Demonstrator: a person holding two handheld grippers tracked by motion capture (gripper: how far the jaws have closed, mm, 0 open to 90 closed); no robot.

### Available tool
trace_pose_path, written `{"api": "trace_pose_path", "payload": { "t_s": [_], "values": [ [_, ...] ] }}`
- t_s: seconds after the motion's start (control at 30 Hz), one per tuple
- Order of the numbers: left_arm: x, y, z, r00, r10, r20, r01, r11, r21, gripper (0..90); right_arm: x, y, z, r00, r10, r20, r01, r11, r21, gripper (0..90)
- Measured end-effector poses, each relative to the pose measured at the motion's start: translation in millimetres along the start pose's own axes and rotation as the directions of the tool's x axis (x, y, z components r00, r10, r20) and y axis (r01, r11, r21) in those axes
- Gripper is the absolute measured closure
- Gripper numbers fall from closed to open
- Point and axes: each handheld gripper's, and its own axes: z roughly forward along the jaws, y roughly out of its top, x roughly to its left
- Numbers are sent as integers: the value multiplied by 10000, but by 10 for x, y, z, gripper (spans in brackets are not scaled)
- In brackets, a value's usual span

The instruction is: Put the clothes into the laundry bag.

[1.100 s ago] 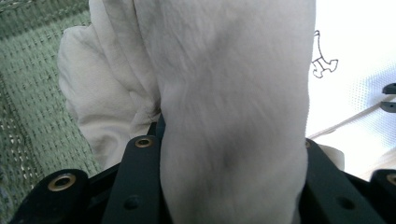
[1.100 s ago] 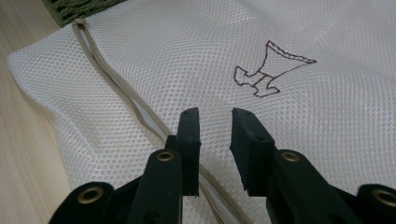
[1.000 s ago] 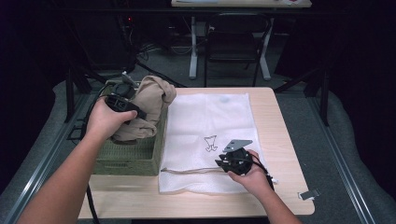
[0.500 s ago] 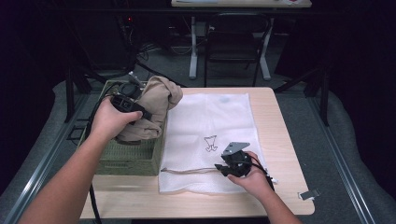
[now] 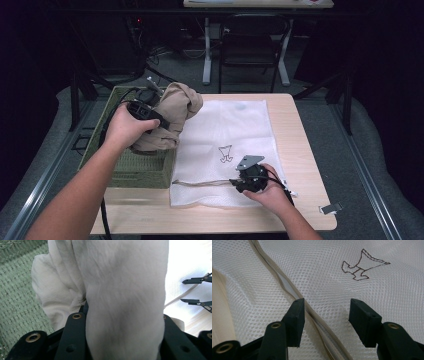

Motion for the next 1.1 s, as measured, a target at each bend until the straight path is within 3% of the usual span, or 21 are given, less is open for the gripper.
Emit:
{"api": "trace_pose_path", "payload": {
  "t_s": [0.2, 0.3, 0.47, 0.7, 0.9, 1.1],
  "values": [
    [-15, 15, 23, 9999, 62, 92, -62, 10000, 47, 636, 6, -18, 31, 9987, -461, 240, 457, 9988, 165, 436],
    [-9, 16, 30, 9999, 65, 109, -66, 10000, 40, 636, 11, -25, 35, 9986, -461, 275, 454, 9987, 242, 430],
    [-7, 11, 46, 9999, 59, 108, -59, 10000, 14, 636, 1, -38, 46, 9985, -518, 174, 515, 9985, 180, 428],
    [-7, 15, 51, 9999, 65, 121, -66, 10000, 58, 636, 12, -22, 5, 9941, -975, 466, 974, 9952, 33, 441],
    [-23, 32, 47, 9998, 125, 144, -126, 9999, 72, 636, 18, -23, -30, 9926, -1030, 646, 1009, 9943, 349, 441],
    [-45, 58, 52, 9996, 203, 204, -205, 9997, 100, 636, 44, -10, -66, 9884, -1240, 877, 1191, 9911, 593, 374]
  ]
}}
